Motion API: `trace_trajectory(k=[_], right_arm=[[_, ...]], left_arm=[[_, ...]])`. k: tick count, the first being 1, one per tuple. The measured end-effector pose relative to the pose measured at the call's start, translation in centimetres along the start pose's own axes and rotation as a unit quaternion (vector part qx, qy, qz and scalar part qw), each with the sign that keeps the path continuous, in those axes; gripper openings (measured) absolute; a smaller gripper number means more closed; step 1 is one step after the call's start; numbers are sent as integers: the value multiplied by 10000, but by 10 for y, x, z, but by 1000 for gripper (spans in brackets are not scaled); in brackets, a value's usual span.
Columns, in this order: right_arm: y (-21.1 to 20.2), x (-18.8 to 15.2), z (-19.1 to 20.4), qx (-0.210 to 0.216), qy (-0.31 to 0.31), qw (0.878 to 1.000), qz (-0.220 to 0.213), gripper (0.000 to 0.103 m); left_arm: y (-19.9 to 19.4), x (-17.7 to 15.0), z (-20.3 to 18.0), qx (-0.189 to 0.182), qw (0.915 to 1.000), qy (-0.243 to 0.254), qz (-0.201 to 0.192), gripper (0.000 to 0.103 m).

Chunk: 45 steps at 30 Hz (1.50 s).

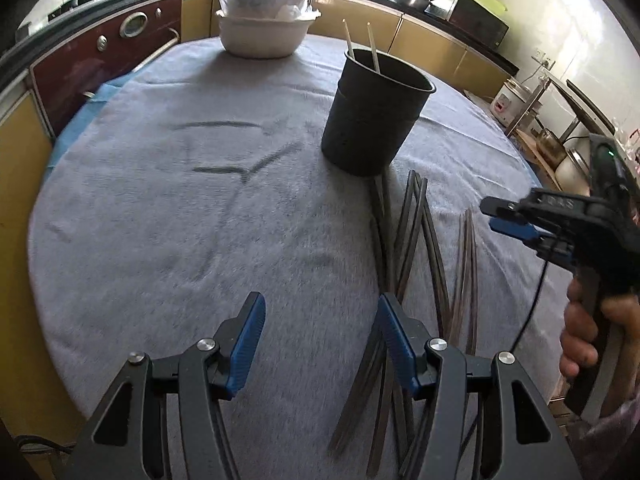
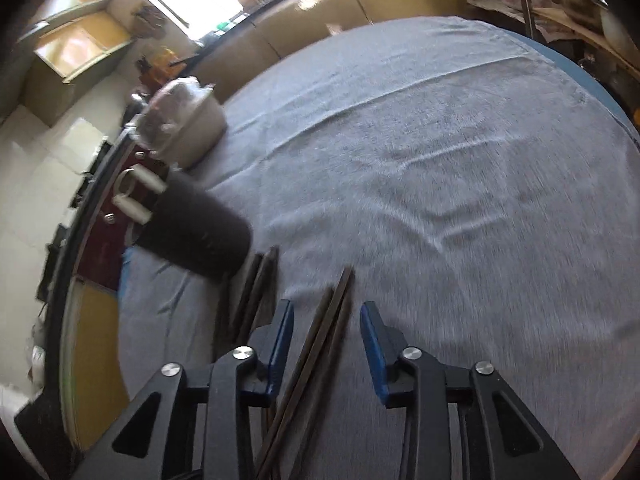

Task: Organize utensils
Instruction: 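Move both grippers back over the dark chopsticks pile, then grasp a chopstick with the left gripper while the right gripper grasps chopsticks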

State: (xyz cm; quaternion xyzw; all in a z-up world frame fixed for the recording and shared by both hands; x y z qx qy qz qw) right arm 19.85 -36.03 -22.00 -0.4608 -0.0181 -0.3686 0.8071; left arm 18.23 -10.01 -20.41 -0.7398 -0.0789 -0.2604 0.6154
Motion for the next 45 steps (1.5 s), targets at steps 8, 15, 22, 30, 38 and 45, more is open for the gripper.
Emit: trace_trajectory(k=[8, 15, 22, 30, 38, 45], right_arm=[[30, 16, -2, -500, 196, 9979, 366, 14], [34, 15, 6, -754, -112, 9969, 215, 7], [6, 6, 7, -283, -190, 9990, -300, 0], [-4, 7, -12, 84, 252, 9996, 27, 14], [26, 13, -4, -312, 82, 9989, 345, 26], [38, 13, 16, -976, -558, 9931, 337, 7]], left_arm=[[10, 10, -4, -415, 9990, -1, 133, 44], [20, 22, -21, -785, 9966, 89, 243, 44], [40, 33, -42, -810, 9958, 255, 329, 44], [69, 64, -43, -845, 9950, -11, 539, 16], [74, 65, -37, -1008, 9934, -74, 541, 6], [60, 53, -17, -995, 9938, -117, 479, 5]])
Point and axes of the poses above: each gripper's, at about its wrist camera, not at the fingertips, and y roughly the way its jaws point, z to its left, x to its top, the point moved 4 cm from there along y, roughly the way its jaws point, and after that the axes turned 9 degrees about x, right-handed, at the moved point
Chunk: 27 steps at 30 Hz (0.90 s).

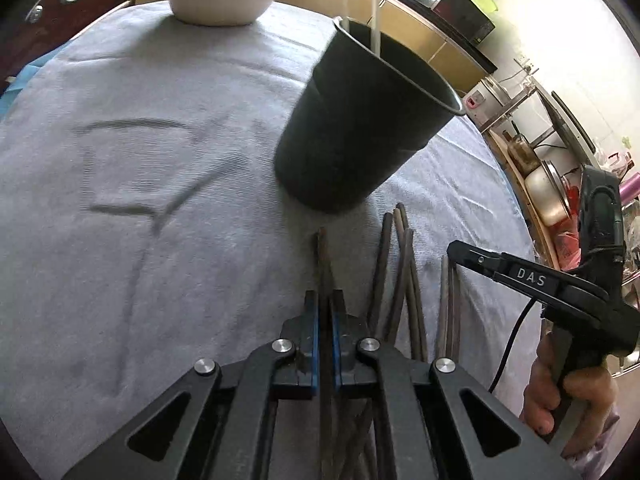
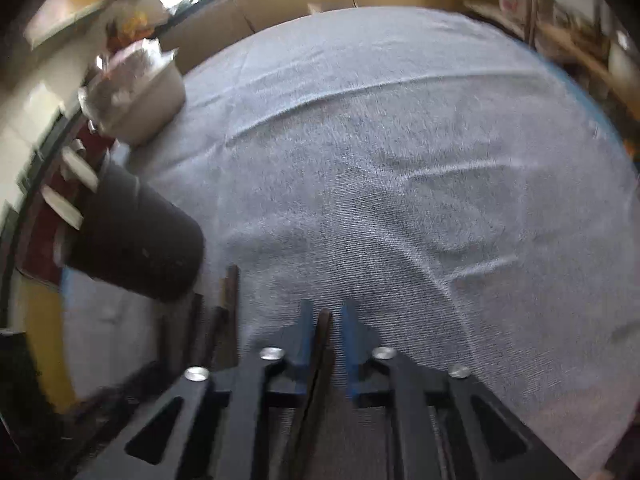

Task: Organize utensils
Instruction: 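Grasp a chopstick with the left gripper while the right gripper grasps chopsticks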

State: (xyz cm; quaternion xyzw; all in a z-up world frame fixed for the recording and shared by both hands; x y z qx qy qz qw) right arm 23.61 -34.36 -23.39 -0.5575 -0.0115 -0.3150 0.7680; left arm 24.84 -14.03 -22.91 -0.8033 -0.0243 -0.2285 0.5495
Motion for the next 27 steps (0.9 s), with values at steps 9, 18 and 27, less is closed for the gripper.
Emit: trace_trajectory(k=[9, 18, 27], right_arm=[[-24, -6, 4, 561, 22, 9976, -413, 0], [-67, -2, 9, 1091, -139, 9902, -864, 0], [-33, 2, -10, 891, 309, 9955, -61, 44]], left_arm=[[-29, 1, 12, -21, 9995, -64, -323, 5], [-70, 3, 3, -174, 9964, 24, -828, 5], [-118, -12, -4, -220, 9900, 187, -1380, 5]])
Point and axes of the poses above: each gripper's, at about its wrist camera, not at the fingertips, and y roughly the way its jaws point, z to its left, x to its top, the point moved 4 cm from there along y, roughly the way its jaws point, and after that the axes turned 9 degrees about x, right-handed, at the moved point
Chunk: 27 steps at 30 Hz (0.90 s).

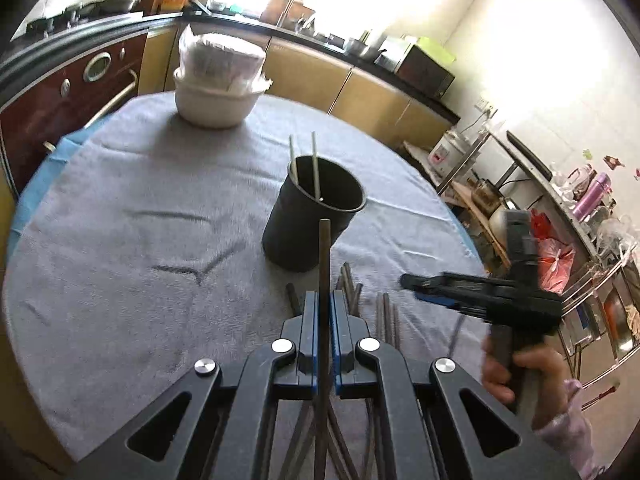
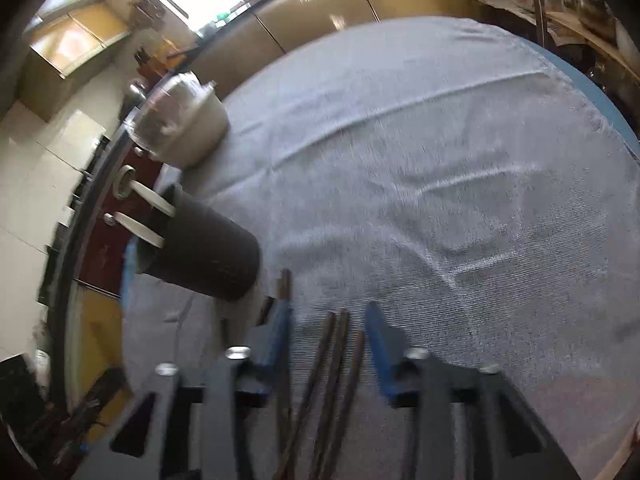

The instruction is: Organize utensils

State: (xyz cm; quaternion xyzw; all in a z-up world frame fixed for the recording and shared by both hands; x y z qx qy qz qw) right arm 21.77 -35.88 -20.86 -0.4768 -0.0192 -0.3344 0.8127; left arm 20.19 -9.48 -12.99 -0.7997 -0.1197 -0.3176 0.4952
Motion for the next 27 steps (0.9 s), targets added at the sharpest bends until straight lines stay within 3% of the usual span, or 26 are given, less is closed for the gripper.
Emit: trace_trajectory(k=[2, 3, 9, 16, 19, 22, 27], right_arm=[[9, -2, 5, -70, -226, 9997, 117, 24], [12, -3, 7, -151, -348, 9992, 142, 21], [38, -10, 13, -744, -806, 9925, 543, 11], [46, -20, 33, -1234, -1207, 9824, 720, 12], [50, -20, 40, -1279, -1339, 9799, 741, 10], [48, -22, 38, -1059, -1261, 9840, 675, 9], [18, -23, 45, -582, -1120, 9920, 94, 8]], left_arm=[[-10, -4, -3, -5, 9999, 85, -108, 5], [-15, -6, -4, -7, 9998, 138, -159, 5], [-32, -18, -7, -66, 9992, 260, -294, 5], [-48, -20, -9, -139, 9984, 302, -468, 5], [-53, -20, -9, -155, 9982, 283, -515, 5], [-61, -18, -10, -152, 9977, 281, -598, 5], [-75, -12, -12, -141, 9964, 318, -775, 5]])
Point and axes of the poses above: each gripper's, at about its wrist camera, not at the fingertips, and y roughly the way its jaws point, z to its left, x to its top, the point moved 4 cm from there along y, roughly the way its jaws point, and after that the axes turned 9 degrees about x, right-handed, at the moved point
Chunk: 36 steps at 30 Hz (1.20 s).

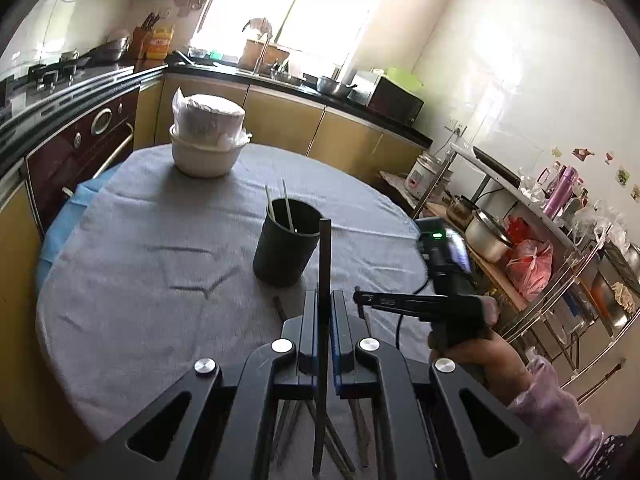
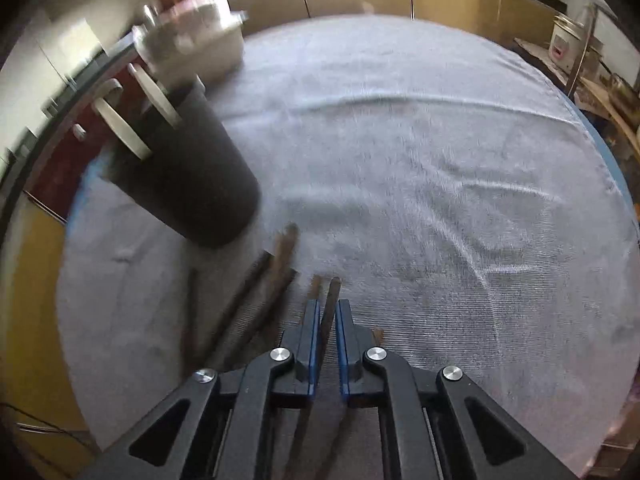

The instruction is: Organize utensils

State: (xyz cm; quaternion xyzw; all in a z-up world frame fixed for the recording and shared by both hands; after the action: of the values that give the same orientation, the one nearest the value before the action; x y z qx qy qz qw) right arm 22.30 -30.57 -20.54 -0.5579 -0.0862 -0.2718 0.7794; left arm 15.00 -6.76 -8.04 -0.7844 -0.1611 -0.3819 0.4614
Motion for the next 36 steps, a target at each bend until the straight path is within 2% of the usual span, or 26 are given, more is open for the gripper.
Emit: trace_trajectory(k=[6, 10, 16, 20, 23, 25, 26, 27, 28, 30, 32, 34, 36], right_arm=[[-58, 4, 17, 218, -269, 9944, -998, 7], [-91, 6, 32, 238, -496, 9849, -1640, 7], [-139, 14, 55, 521, -682, 9657, -2450, 6], [-155, 23, 63, 545, -754, 9579, -2718, 7], [-157, 21, 62, 576, -721, 9562, -2778, 6], [-151, 18, 58, 609, -636, 9582, -2721, 6], [-149, 15, 56, 626, -598, 9585, -2716, 6], [-149, 13, 53, 622, -580, 9563, -2796, 6], [-151, 11, 52, 617, -569, 9554, -2830, 6], [-153, 10, 50, 693, -499, 9544, -2860, 6], [-155, 8, 50, 720, -481, 9538, -2879, 6], [-157, 7, 52, 761, -489, 9533, -2880, 7], [-159, 5, 53, 770, -501, 9528, -2894, 6]], left_arm=[[-15, 15, -8, -1, 9996, 64, -279, 5], [-19, 25, -14, -2, 9991, 135, -398, 5], [-19, 42, -23, 63, 9981, 278, -541, 5], [-19, 51, -15, 168, 9979, 232, -579, 5], [-2, 47, 14, 265, 9991, -241, -223, 5], [23, 38, 44, 340, 9960, -771, 289, 9], [37, 32, 57, 299, 9927, -1026, 565, 11], [55, 21, 74, 345, 9847, -1409, 969, 20], [65, 15, 83, 399, 9789, -1628, 1169, 27], [87, 1, 99, 535, 9667, -2019, 1476, 28], [105, -5, 104, 812, 9612, -2068, 1633, 29], [126, -6, 105, 1107, 9575, -1971, 1793, 34], [152, -4, 107, 1423, 9491, -1966, 2009, 34]])
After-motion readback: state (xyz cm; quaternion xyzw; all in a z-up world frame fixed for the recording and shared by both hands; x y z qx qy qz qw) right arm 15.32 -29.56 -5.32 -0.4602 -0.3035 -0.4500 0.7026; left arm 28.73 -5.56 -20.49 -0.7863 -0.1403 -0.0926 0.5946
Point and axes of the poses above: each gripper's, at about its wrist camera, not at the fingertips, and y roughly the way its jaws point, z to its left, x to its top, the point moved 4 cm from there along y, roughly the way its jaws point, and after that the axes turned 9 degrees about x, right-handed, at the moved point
